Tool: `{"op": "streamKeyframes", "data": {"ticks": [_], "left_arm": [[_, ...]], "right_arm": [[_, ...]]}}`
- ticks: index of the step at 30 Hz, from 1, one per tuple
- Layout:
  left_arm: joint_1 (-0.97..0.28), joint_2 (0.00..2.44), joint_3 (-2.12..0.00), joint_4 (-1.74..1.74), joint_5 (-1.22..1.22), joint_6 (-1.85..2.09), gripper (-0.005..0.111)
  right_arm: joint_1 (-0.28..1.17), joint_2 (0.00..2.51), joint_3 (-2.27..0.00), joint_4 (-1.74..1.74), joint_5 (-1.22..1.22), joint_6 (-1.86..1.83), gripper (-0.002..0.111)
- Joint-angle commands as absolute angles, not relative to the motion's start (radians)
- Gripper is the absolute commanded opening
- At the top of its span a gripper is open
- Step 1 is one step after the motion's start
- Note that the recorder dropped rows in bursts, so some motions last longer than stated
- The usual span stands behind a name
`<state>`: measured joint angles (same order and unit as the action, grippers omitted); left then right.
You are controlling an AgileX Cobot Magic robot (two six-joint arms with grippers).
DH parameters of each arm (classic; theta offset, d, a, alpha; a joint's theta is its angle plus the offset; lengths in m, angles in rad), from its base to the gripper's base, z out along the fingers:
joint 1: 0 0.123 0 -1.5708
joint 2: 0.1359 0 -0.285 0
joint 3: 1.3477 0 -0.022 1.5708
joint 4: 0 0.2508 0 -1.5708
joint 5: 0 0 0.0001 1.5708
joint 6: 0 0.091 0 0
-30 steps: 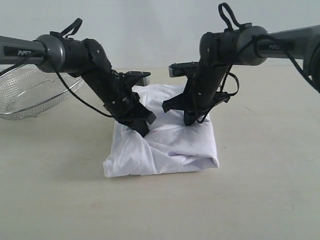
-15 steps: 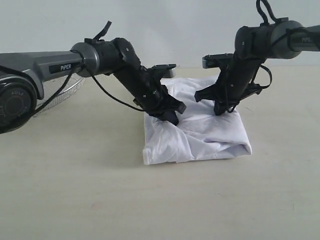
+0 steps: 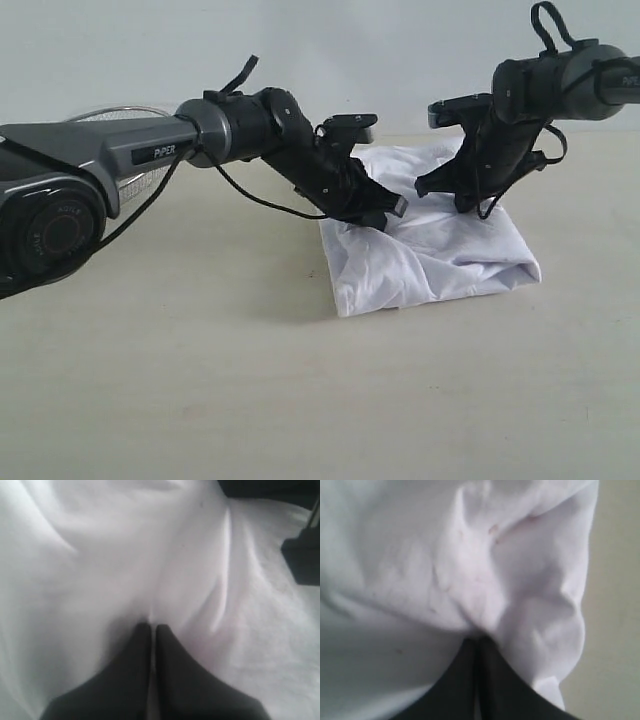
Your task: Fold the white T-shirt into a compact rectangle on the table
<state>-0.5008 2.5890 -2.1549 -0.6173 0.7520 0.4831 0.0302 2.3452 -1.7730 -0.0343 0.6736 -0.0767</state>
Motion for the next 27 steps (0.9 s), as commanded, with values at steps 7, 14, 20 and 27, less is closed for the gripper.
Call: {"op": "streamKeyframes", "data": {"ticks": [7,14,20,27], "left_arm": [[-0.504,2.496,-2.251,-0.571,0.867,0.488,0.004],[-0.499,2.461,-2.226,-0.376,0.949,0.411,0.004],[-0.492,2.461,-2.189,-0.376,0.949,0.425,0.004],[-0.476,2.521,-2.188,-0.397,0.864,0.425,0.004]], "right_arm": [[0.009,2.221,-1.757,-0.050,0.634,-0.114,0.000],[0.009,2.137,-1.735,-0.016,0.796,-0.145,0.000],[0.009,2.024,-1.497,0.125,0.698,-0.204,0.000],[0.011,1.959,-1.253,0.253,0.500,-0.285,0.000]]}}
